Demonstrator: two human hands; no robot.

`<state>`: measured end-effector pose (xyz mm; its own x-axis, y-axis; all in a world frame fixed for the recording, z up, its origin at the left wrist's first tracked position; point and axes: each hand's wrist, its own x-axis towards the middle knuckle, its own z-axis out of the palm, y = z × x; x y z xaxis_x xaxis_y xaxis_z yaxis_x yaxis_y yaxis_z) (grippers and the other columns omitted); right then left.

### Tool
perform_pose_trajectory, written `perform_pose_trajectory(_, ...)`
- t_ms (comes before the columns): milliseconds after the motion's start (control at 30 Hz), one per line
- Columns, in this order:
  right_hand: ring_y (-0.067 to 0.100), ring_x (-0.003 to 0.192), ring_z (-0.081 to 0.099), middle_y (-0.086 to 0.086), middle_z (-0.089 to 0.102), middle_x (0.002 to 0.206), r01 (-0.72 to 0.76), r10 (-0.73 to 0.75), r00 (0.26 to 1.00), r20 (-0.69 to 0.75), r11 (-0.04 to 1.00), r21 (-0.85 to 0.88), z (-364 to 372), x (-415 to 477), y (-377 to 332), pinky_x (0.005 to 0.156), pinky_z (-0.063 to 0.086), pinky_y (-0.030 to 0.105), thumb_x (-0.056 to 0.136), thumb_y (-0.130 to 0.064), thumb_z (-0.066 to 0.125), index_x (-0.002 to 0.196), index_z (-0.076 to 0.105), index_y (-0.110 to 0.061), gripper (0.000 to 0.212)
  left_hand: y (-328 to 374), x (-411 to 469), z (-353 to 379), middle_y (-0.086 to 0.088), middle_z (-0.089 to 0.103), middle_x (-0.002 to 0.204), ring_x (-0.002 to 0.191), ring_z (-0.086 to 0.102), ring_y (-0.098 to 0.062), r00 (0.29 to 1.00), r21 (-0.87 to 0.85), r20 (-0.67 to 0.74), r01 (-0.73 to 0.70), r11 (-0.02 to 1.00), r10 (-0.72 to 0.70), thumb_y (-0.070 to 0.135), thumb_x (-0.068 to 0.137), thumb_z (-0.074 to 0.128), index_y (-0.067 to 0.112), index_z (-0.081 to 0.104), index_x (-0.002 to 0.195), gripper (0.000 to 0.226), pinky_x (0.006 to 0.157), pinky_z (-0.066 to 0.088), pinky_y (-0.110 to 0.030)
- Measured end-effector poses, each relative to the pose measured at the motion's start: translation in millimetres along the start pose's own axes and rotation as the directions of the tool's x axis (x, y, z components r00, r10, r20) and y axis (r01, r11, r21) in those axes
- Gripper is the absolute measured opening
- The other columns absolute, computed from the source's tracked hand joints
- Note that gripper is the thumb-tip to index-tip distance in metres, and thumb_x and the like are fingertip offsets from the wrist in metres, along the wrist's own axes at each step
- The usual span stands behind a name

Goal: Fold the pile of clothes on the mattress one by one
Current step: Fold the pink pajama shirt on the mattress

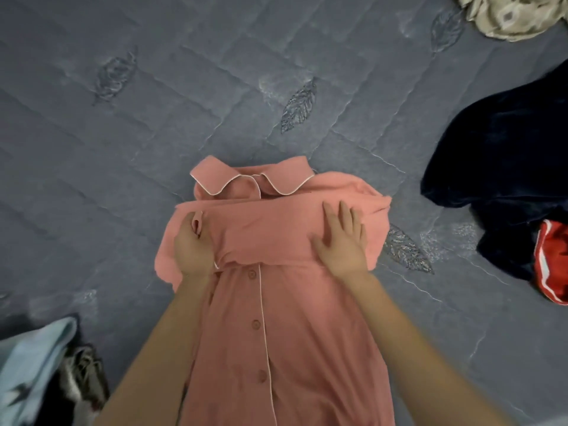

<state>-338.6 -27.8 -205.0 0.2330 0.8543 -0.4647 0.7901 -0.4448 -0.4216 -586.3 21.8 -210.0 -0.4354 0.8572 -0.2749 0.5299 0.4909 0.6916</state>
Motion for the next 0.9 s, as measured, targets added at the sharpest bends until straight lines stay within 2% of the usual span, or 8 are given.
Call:
perform_pose_trajectory(200,0.028,0.149,-0.002,0.006,0.01,0.162,0.135,-0.138,0.988,-0.07,0.99,-0.045,21.9,3.7,-19.5,0.12,0.0,0.044,0.086,-0.055,0.044,0.152,0.023,-0.029,0.074,-22.4,24.8,-21.0,-0.02,0.063,0.105,0.099,0.058,-0.04,0.995,0.204,-0.068,0.08,0.976,-0.068,0.045,0.1,0.037,0.007,0.06,0.109,0.046,0.085,0.045,-0.048)
perform_pose_trajectory(267,0.027,0.149,-0.002,0.006,0.009,0.162,0.149,-0.151,0.987,-0.055,0.988,-0.04,28.0,1.4,-20.1,0.119,0.0,0.045,0.089,-0.052,0.046,0.152,0.024,-0.03,0.071,-29.1,28.3,-22.9,-0.022,0.064,0.104,0.098,0.059,-0.041,0.996,0.226,-0.081,0.063,0.972,-0.046,0.038,0.102,0.04,0.004,0.062,0.109,0.042,0.081,0.044,-0.045)
perform_pose_trajectory(400,0.025,0.148,-0.007,0.004,-0.001,0.162,0.106,-0.104,0.994,0.034,0.992,-0.067,35.6,-4.0,-14.9,0.119,-0.002,0.047,0.093,-0.044,0.053,0.153,0.017,-0.032,0.07,-42.7,30.4,-26.3,-0.023,0.059,0.108,0.098,0.057,-0.041,0.989,0.27,-0.058,-0.117,0.956,0.137,0.028,0.099,0.05,-0.001,0.058,0.113,0.033,0.075,0.041,-0.043)
perform_pose_trajectory(500,0.025,0.148,-0.006,0.003,-0.002,0.162,0.072,-0.07,0.997,0.029,0.994,-0.088,37.0,-12.5,-14.1,0.119,-0.004,0.046,0.093,-0.045,0.052,0.153,0.015,-0.033,0.071,-57.7,26.2,-26.6,-0.028,0.049,0.128,0.114,0.049,-0.043,0.923,0.413,-0.049,-0.33,0.849,0.383,0.022,0.095,0.057,0.001,0.044,0.137,0.048,0.093,0.041,-0.052)
perform_pose_trajectory(600,0.025,0.148,-0.004,0.003,0.002,0.162,0.08,-0.082,0.997,-0.011,0.993,-0.082,39.3,-29.4,-14.3,0.119,-0.003,0.045,0.093,-0.045,0.053,0.153,0.017,-0.033,0.071,-72.7,15.3,-24.0,-0.028,0.042,0.143,0.13,0.041,-0.045,0.776,0.54,0.182,-0.592,0.598,0.603,0.034,0.102,0.034,0.006,0.041,0.142,0.049,0.108,0.031,-0.057)
perform_pose_trajectory(700,0.026,0.147,0.001,0.003,0.007,0.162,0.121,-0.125,0.992,-0.034,0.986,-0.119,40.1,-53.0,-11.5,0.119,0.002,0.045,0.09,-0.051,0.047,0.152,0.02,-0.034,0.07,-78.7,2.7,-27.5,-0.015,0.033,0.153,0.141,0.027,-0.033,0.562,0.43,0.522,-0.823,0.371,0.642,0.039,0.102,0.026,0.021,0.034,0.148,0.05,0.118,0.008,-0.049)
perform_pose_trajectory(833,0.025,0.148,0.001,0.001,0.008,0.161,0.108,-0.11,0.994,-0.019,0.988,-0.11,39.9,-89.5,-2.7,0.118,0.001,0.044,0.09,-0.05,0.049,0.152,0.02,-0.036,0.069,-69.3,-34.6,-36.8,-0.009,0.027,0.156,0.145,0.02,-0.029,0.591,0.349,0.586,-0.802,0.486,0.555,0.04,0.101,0.026,0.024,0.032,0.149,0.051,0.118,0.008,-0.044)
perform_pose_trajectory(900,0.024,0.148,-0.002,0.001,0.006,0.162,0.098,-0.098,0.995,0.008,0.987,-0.131,41.5,-107.3,3.2,0.118,-0.001,0.042,0.087,-0.058,0.041,0.152,0.018,-0.036,0.072,-72.0,-58.4,-41.8,-0.01,0.036,0.153,0.142,0.029,-0.03,0.577,0.369,0.608,-0.814,0.449,0.546,0.037,0.099,0.03,0.022,0.034,0.147,0.05,0.117,0.011,-0.043)
